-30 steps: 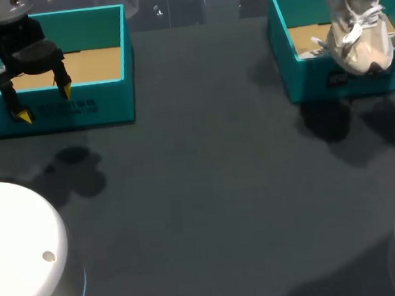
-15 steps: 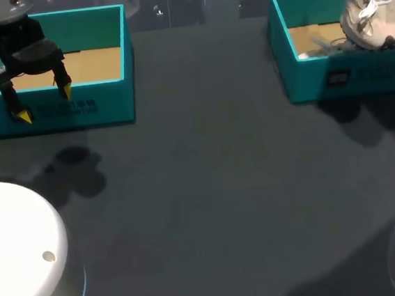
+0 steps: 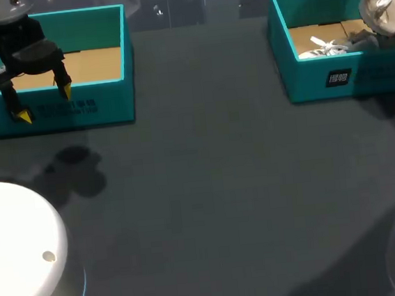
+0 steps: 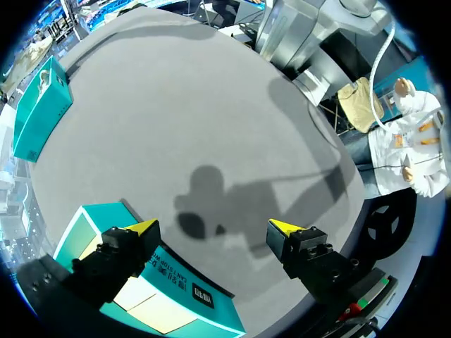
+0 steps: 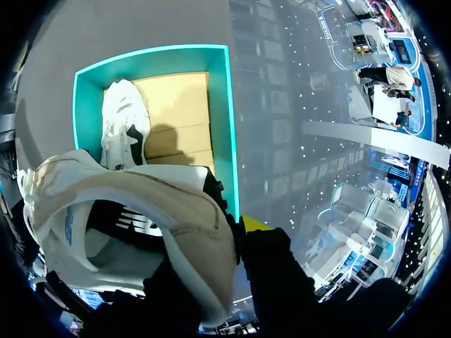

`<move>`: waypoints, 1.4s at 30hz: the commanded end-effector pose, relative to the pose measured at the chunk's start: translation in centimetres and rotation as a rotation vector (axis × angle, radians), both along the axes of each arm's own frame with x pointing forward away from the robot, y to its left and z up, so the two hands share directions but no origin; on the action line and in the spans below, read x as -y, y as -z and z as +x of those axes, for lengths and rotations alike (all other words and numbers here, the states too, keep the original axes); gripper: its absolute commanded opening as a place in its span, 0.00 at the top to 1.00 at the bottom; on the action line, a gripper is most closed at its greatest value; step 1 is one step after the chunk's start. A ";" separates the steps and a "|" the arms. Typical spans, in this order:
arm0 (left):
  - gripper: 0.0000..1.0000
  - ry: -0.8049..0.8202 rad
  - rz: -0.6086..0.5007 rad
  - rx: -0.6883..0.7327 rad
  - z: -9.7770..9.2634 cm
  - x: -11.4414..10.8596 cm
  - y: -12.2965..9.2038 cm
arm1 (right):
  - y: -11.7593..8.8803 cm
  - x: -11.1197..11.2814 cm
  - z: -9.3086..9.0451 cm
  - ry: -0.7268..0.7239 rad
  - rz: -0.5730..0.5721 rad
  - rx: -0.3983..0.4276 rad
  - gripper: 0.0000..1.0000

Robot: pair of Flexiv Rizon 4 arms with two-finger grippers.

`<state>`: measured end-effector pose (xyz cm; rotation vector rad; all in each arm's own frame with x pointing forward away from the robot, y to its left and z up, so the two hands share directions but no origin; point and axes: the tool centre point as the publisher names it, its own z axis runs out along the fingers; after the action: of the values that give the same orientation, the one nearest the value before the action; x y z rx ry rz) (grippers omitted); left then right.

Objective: Take the shoe out of the shoebox, open the shoe tongue, remove and reinsert the insole, then place the shoe into the shoebox

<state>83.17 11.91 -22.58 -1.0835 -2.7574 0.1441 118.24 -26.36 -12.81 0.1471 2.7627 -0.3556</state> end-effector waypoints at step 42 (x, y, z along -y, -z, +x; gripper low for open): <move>0.00 0.001 0.002 0.003 -0.1 -0.1 0.0 | 2.5 7.6 -3.7 1.057 0.181 0.280 1.00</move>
<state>83.17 11.90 -22.58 -1.0835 -2.7573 0.1441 116.25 -34.72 -15.00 1.5893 2.2524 -0.2968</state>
